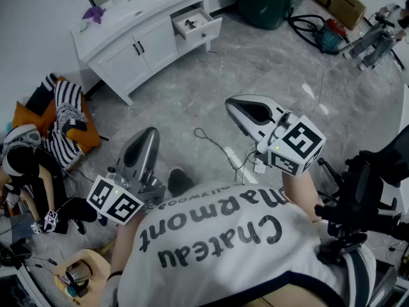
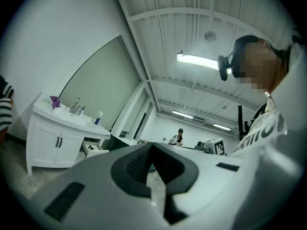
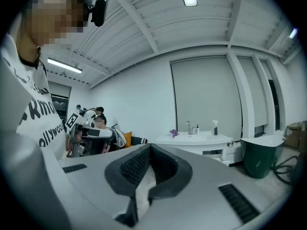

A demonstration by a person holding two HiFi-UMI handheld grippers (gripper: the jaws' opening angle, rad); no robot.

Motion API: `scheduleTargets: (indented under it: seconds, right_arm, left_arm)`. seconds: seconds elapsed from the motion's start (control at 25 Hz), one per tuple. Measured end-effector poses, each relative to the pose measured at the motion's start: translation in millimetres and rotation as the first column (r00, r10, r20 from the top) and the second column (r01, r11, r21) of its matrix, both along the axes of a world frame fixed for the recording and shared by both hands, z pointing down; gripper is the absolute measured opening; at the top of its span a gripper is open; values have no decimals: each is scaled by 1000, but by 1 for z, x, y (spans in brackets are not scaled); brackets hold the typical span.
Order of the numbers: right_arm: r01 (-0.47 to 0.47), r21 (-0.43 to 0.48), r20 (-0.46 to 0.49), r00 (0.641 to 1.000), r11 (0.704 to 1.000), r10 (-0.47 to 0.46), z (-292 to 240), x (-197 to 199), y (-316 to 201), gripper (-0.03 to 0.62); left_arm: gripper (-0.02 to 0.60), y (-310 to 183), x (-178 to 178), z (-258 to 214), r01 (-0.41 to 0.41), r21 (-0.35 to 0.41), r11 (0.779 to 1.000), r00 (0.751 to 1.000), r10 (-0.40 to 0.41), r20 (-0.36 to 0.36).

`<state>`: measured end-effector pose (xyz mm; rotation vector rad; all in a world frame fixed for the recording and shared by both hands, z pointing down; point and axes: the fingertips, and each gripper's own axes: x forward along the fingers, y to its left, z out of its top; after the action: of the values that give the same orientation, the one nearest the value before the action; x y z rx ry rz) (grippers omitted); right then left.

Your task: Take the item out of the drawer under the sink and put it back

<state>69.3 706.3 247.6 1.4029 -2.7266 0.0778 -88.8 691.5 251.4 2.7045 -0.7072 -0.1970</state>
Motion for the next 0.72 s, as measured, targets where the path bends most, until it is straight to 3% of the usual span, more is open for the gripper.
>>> scheduleTargets:
  seconds: [0.44, 0.72]
  right_arm:
    - [-21, 3, 4, 1000, 1000, 21, 3, 11, 4, 12]
    - [-34, 13, 87, 996, 999, 33, 9, 22, 2, 12]
  left_arm:
    - [9, -5, 4, 3, 12, 3, 1000, 1000, -12, -1]
    - [9, -18, -9, 7, 71, -48, 996, 993, -75, -93]
